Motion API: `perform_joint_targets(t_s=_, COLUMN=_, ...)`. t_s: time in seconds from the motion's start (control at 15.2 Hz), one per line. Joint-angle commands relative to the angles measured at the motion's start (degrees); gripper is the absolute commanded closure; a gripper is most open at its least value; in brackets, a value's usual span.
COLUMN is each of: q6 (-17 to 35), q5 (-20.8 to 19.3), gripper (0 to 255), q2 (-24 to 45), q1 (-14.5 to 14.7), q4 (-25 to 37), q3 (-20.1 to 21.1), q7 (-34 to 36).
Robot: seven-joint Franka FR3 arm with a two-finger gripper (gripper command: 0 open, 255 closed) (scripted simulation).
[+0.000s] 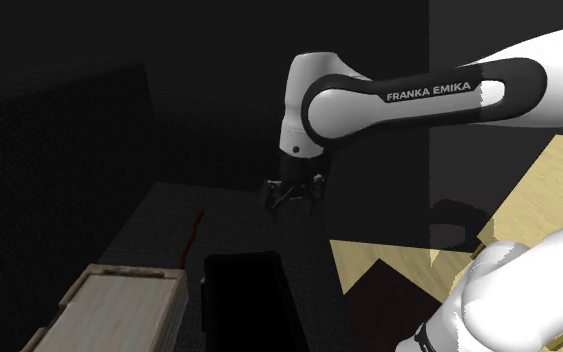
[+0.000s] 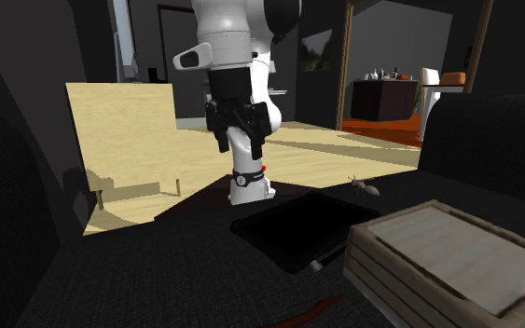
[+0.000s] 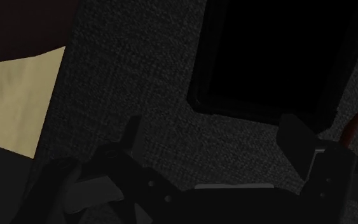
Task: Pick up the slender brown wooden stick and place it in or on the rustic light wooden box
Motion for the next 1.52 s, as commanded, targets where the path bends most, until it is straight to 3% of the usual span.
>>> perform_joint_targets(t_s=0.0, q6=3.0, q5=-0.1, gripper=0, q2=3.8, q1=-0.3, q4=1.6, q3=1.7, q7=3.8)
perform_joint_targets(t_s=0.33, q6=9.3, q5=-2.7, gripper=0, q2=14.6, q1=-0.8, q4=7.6, q3=5.2, q7=13.4)
perform_joint_targets(t_s=0.66, q6=13.8, q5=-7.9, gripper=0, q2=26.2, q1=0.0, q4=15.5, q3=6.7, q7=23.5)
perform_joint_targets(t_s=1.25, q6=16.2, q5=-17.1, gripper=0, q2=46.8, q1=5.7, q4=35.1, q3=3.6, q7=38.8)
perform_joint_targets(t_s=1.45, q6=17.4, q5=-17.4, gripper=0, q2=47.6, q1=6.0, q4=34.7, q3=3.4, q7=39.0)
